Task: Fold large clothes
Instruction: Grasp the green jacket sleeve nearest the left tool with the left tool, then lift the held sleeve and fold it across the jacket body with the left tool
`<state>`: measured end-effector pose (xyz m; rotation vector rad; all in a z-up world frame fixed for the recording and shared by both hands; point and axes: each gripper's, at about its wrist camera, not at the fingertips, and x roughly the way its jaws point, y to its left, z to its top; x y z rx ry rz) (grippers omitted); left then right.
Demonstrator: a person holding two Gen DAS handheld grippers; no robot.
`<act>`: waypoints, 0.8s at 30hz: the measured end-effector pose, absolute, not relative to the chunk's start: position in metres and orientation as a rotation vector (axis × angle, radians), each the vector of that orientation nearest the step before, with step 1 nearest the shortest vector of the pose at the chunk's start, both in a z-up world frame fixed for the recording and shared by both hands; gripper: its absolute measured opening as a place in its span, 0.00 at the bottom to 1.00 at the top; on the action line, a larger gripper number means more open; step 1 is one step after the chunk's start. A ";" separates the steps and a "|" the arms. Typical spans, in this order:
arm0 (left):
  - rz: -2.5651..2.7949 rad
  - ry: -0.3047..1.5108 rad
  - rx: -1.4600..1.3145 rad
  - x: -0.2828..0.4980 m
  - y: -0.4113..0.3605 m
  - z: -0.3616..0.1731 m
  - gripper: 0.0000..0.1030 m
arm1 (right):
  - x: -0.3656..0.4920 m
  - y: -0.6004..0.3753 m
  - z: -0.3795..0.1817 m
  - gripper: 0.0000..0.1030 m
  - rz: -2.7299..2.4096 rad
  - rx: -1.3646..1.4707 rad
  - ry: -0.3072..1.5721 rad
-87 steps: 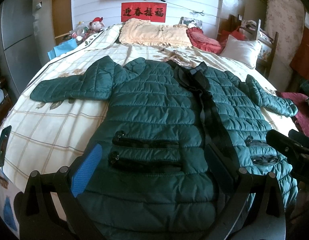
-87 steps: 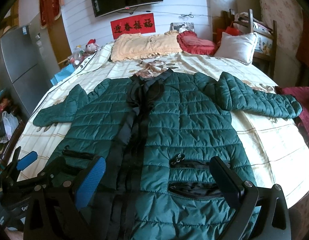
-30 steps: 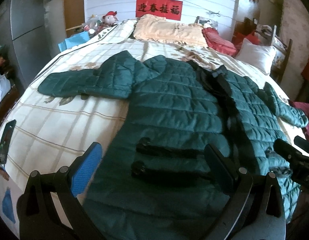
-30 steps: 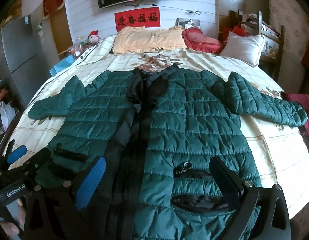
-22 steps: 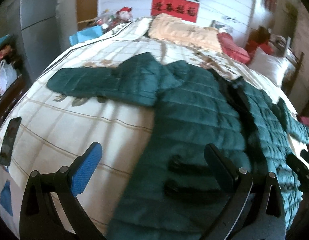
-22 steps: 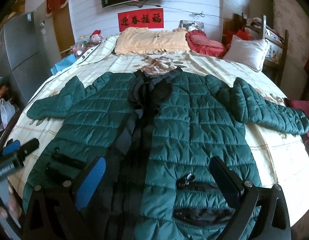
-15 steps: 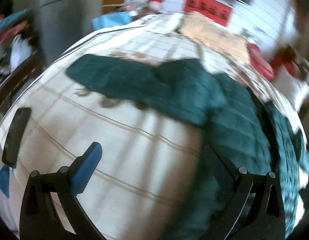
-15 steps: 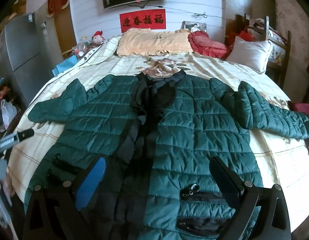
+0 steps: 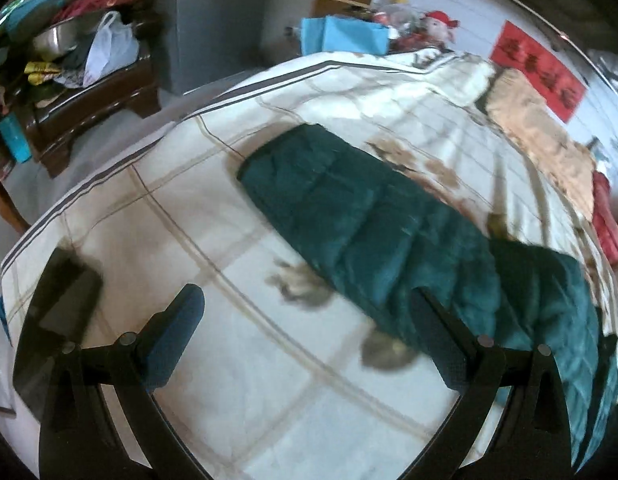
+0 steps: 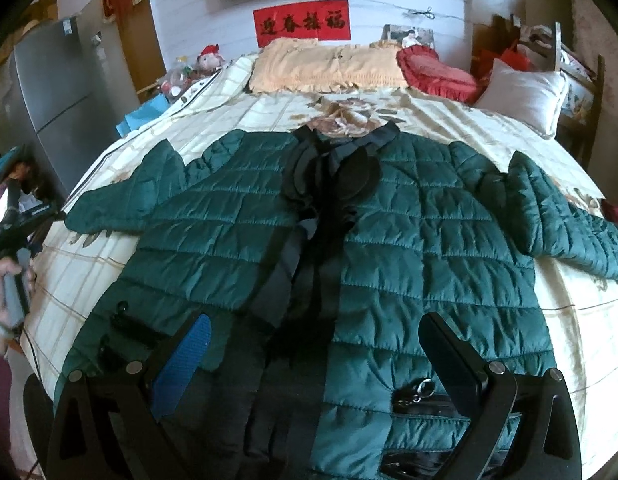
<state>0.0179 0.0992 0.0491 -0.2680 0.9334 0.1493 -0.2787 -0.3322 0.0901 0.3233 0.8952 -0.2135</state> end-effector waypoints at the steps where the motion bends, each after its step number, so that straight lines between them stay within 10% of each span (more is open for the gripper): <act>1: 0.156 0.936 -0.277 0.025 0.102 0.045 0.99 | -0.278 -0.332 0.090 1.00 -0.211 0.316 0.897; 24: 0.214 0.945 -0.322 0.105 0.110 0.010 0.87 | -0.251 -0.338 0.084 1.00 -0.188 0.335 0.937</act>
